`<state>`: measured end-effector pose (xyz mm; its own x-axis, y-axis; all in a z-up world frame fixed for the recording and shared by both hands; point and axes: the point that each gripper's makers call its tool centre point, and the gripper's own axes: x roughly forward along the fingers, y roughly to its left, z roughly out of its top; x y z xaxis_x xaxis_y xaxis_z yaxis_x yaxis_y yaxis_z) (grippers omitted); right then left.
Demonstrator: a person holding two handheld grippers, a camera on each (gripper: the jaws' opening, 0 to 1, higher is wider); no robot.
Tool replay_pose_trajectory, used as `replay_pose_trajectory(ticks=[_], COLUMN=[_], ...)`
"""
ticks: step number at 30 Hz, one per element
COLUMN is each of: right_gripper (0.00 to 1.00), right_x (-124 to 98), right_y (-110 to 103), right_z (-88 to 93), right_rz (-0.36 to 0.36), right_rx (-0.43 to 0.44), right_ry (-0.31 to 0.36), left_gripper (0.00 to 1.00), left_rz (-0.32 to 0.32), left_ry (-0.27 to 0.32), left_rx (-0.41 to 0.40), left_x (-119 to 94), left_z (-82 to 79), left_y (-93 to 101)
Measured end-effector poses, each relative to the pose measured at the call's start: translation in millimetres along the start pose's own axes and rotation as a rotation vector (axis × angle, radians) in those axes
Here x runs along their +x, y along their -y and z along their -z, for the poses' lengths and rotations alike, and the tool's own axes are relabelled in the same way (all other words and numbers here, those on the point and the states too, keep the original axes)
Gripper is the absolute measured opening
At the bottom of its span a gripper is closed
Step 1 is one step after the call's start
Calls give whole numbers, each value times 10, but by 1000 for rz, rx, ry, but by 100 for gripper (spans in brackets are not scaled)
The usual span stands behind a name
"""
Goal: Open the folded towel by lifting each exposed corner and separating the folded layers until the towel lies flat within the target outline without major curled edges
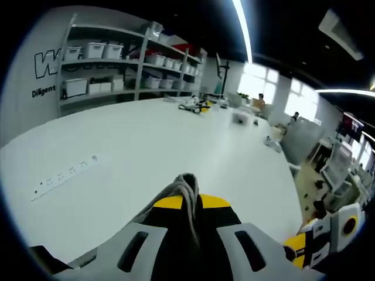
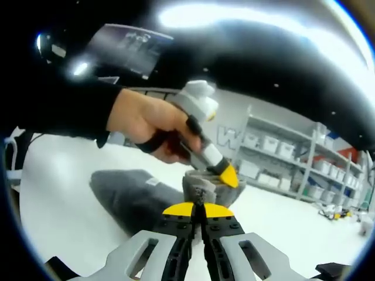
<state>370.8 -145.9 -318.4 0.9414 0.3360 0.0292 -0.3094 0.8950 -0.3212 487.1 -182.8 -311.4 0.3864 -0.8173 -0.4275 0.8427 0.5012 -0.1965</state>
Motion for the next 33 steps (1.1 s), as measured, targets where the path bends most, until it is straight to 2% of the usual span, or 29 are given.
replay_pose_trajectory(ticks=[8,23,28,33], right_gripper=[0,0,0,0], right_x=[-25,-37,-57,-78], right_y=[51,94,138,183], right_z=[70,261,330,419], right_rz=[12,12,17,19], right_rx=[0,33,53,81], right_ry=[-11,-43,-52,-80], left_gripper=[7,8,14,21], left_rz=[-2,-15,-39,-26], left_ry=[1,-13,-15,4], left_rx=[-17,-58,-42,-35], left_x=[125,393,477,521], left_z=[28,202,236,242], left_y=[6,5,-2,73])
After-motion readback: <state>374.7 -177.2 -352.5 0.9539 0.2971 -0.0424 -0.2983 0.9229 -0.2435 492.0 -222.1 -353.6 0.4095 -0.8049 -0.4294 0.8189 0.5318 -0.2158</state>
